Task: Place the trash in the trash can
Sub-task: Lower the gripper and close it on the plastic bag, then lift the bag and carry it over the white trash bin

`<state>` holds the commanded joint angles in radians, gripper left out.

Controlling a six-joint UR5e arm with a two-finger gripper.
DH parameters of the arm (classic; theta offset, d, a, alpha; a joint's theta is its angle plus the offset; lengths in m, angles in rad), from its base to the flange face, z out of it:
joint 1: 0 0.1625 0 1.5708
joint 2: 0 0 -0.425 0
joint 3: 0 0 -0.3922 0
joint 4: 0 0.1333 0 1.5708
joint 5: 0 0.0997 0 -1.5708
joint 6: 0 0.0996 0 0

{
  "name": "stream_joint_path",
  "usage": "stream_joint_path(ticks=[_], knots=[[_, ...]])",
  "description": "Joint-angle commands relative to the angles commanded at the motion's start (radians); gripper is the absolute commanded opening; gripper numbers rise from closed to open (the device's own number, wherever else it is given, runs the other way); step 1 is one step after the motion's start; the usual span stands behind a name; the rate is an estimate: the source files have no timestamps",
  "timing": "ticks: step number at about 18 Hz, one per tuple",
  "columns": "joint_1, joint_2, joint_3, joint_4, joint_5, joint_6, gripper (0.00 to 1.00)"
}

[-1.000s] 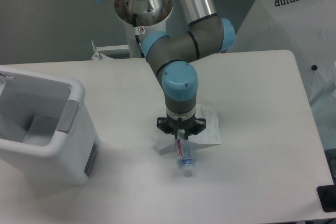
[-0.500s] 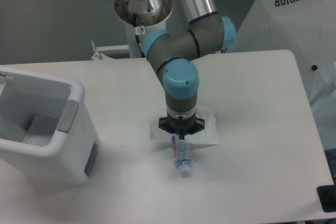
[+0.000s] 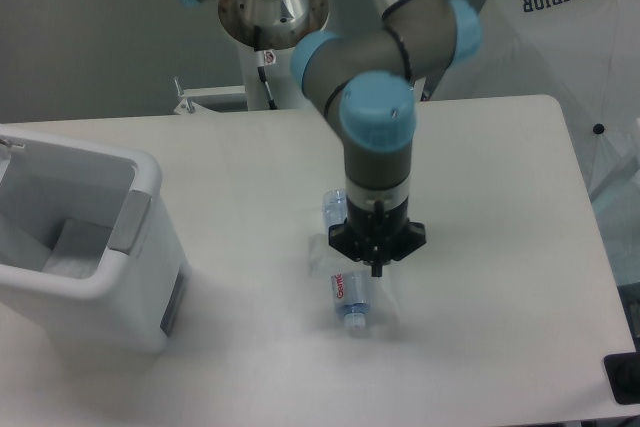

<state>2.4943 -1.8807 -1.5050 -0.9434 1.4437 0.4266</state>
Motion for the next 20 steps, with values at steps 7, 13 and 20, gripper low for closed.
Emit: stream_joint_path(ticks=[7,13,20], knots=[[-0.002,0.071,0.095,0.003,-0.159,-0.023,0.00],[-0.023,0.146,0.098,0.003,-0.299,-0.023,0.00],[-0.116,0.199,0.092,-0.002,-0.390,-0.025,0.00]])
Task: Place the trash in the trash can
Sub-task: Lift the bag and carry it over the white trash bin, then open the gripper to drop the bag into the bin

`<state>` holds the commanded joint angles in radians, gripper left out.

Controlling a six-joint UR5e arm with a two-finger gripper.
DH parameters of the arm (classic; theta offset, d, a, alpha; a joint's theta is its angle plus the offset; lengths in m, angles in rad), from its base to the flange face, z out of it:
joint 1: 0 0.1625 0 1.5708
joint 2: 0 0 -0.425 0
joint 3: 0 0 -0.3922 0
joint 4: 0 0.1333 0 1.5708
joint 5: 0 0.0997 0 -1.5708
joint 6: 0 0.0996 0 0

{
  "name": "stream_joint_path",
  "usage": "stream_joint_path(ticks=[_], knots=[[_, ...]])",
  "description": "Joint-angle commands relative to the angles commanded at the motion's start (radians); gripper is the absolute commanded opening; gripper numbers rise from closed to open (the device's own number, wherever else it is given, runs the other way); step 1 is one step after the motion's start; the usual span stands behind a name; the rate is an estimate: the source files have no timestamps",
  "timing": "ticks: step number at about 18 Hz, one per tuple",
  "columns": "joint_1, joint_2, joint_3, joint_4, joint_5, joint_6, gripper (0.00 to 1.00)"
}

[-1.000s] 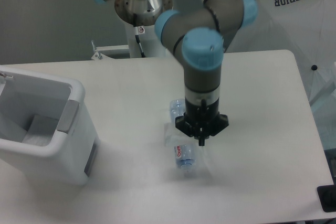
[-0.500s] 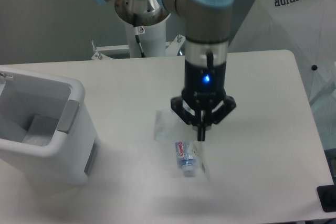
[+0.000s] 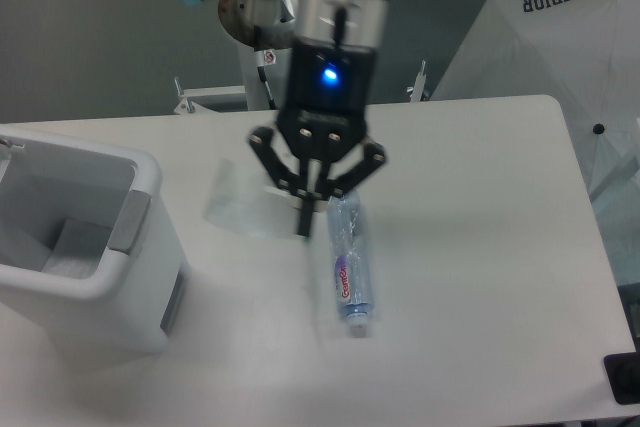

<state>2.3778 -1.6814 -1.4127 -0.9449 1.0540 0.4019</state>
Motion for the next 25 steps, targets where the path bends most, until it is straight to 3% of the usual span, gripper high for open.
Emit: stream_joint_path(ticks=[8,12,17,22,25], knots=[[-0.046,0.089,-0.008,-0.006,-0.155,-0.003,0.00],[-0.103,0.118,-0.021,-0.026,-0.155,-0.005,0.00],[-0.169,0.133,-0.087,-0.025,-0.152,0.008,0.00],[-0.183,0.143,-0.140,-0.021,-0.149,0.012,0.00],[-0.184,0.129,-0.144,-0.020,-0.147,0.031,0.21]])
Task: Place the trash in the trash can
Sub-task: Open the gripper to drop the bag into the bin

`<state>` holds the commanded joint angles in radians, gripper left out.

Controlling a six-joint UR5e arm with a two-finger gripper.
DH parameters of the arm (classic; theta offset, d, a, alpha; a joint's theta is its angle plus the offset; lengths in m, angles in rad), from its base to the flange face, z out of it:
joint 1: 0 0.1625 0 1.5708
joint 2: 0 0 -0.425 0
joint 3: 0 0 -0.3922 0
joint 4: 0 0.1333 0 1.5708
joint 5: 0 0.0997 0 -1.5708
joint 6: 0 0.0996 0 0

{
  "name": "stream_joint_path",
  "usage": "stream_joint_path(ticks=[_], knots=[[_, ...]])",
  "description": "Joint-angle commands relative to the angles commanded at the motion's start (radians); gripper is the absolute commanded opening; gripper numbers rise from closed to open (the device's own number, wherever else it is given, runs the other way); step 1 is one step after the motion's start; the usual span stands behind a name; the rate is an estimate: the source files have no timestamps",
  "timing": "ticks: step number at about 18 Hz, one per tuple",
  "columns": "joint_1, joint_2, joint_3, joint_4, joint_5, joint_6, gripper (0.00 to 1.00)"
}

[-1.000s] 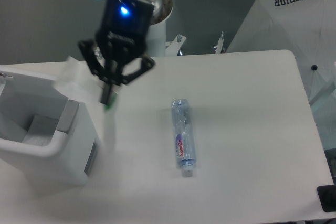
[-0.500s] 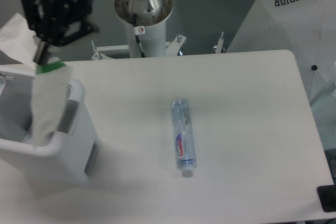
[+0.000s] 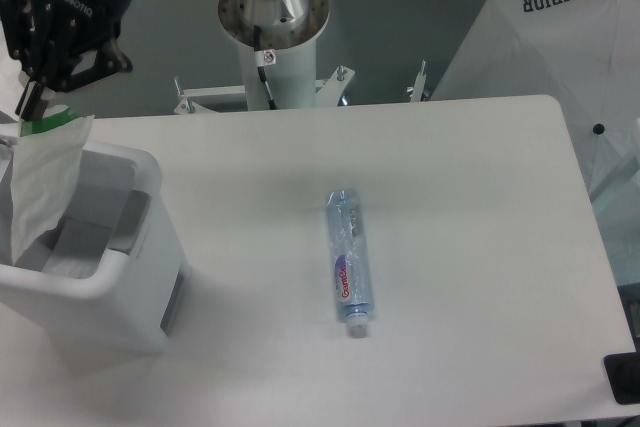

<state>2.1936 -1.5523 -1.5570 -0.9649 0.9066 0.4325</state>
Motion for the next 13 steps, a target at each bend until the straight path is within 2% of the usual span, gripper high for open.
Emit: stream_joint_path(ticks=[1,2,4,5,10,13], knots=[[0.000,0.000,-0.006,0.003,0.002,0.000,0.26],[0.000,0.000,-0.015,0.008,0.005,0.002,0.38],[0.000,0.003,-0.023,0.011,0.009,0.000,0.76],[0.000,0.003,-0.025,0.011,0.011,0.000,1.00],[0.002,0.000,-0.022,0.012,0.070,0.000,1.00],[0.031,-0.002,-0.020,0.011,0.075,-0.001,1.00]])
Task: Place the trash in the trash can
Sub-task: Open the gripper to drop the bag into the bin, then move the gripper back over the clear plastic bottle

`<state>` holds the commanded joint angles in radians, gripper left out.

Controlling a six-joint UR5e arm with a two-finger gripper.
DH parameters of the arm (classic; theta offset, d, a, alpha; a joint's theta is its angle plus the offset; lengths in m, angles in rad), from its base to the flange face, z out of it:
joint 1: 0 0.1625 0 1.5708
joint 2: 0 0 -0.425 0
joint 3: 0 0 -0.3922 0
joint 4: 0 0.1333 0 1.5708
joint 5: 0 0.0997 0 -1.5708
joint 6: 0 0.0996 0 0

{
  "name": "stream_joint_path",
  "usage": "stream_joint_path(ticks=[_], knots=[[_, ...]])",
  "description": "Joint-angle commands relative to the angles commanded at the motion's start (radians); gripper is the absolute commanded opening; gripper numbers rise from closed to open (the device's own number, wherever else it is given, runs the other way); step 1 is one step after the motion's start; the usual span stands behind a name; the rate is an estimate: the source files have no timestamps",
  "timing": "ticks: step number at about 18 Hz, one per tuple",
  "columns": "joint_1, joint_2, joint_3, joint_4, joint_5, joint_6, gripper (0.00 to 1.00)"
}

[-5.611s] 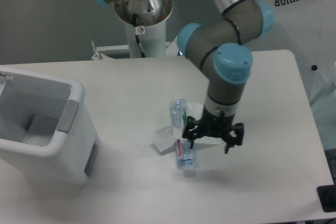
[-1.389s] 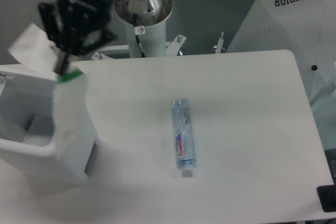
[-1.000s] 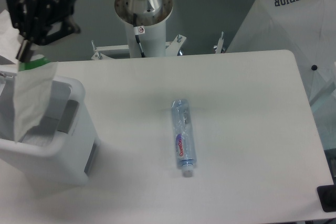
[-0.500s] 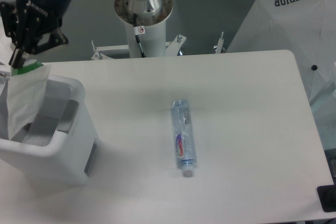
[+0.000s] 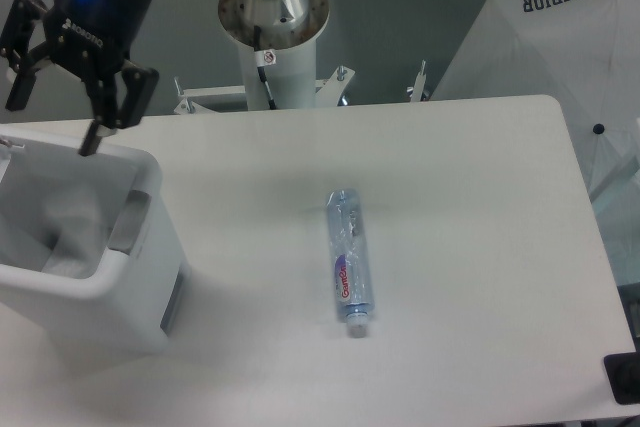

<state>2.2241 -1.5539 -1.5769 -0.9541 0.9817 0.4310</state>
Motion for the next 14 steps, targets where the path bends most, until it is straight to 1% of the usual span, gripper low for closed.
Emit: stream_joint_path(ticks=[2,6,8,11,14], knots=[[0.055,-0.003,-0.003,0.000,-0.002,-0.003,1.00],[0.146,-0.041,-0.005,-0.002,-0.002,-0.015,1.00],[0.190,-0.051,-0.017,-0.002,0.003,-0.014,1.00],[0.241,-0.089,-0.023,-0.002,0.024,-0.012,1.00],[0.270,-0.142,-0.020,-0.003,0.093,-0.011,1.00]])
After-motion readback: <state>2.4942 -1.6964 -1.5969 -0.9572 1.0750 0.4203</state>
